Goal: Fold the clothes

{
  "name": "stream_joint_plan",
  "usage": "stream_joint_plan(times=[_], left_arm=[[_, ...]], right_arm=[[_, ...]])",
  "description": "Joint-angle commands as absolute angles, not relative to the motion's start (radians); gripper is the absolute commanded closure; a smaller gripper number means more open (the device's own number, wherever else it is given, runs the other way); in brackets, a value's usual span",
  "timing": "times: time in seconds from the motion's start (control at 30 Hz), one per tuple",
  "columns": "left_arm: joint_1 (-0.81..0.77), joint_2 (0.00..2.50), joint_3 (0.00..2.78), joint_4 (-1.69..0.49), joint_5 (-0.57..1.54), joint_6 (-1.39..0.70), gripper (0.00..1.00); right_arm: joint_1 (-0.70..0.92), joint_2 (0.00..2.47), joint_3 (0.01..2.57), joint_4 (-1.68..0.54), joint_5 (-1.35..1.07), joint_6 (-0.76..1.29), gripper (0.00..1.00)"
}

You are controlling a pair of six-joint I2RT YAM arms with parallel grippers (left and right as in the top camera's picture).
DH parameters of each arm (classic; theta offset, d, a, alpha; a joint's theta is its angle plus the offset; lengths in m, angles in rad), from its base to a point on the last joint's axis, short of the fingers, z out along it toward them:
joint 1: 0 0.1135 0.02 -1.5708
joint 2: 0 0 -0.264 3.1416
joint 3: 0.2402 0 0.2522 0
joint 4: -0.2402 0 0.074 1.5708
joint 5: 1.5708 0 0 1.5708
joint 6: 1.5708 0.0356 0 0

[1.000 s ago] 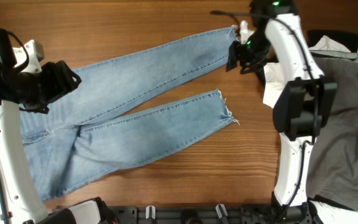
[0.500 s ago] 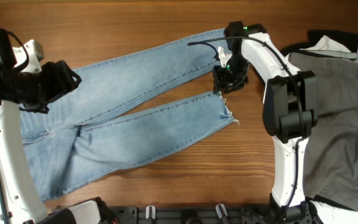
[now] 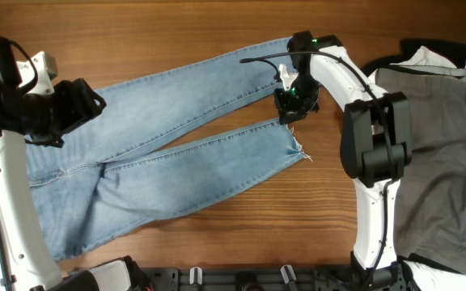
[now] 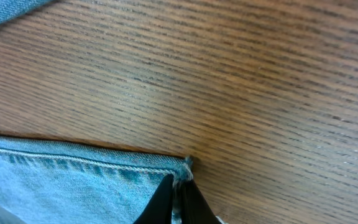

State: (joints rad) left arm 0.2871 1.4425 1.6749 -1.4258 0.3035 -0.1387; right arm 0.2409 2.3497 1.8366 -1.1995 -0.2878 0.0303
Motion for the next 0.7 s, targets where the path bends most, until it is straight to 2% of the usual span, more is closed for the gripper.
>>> stream_joint_plan(times=[0.0, 0.13, 0.3, 0.4, 0.47, 0.67], left_arm=[[0.281, 1.433, 1.674, -1.426, 0.297, -0.126, 0.23], [0.281, 1.433, 1.674, -1.425, 0.296, -0.126, 0.22], [0.281, 1.433, 1.674, -1.425, 0.294, -0.126, 0.21], [0.282, 1.433, 1.674, -1.419, 0.293, -0.126, 0.21], [0.282, 1.433, 1.674, -1.410, 0.277, -0.126, 0.14], [0.282, 1.433, 1.674, -1.417, 0.163, -0.142, 0.08]], right_arm=[[0.212, 2.342, 1.868, -1.207, -0.075, 0.169, 0.95], [0.123, 2.294, 2.009, -1.239, 0.019, 0.322, 0.96], [-0.001, 2.220, 2.171, -1.210, -0.127, 0.367, 0.94], [-0.049, 2.178, 2.187, -1.173, -0.185, 0.359, 0.64], [-0.076, 2.152, 2.187, -1.183, -0.212, 0.340, 0.55], [-0.071, 2.144, 2.187, -1.237, -0.331, 0.229, 0.55]])
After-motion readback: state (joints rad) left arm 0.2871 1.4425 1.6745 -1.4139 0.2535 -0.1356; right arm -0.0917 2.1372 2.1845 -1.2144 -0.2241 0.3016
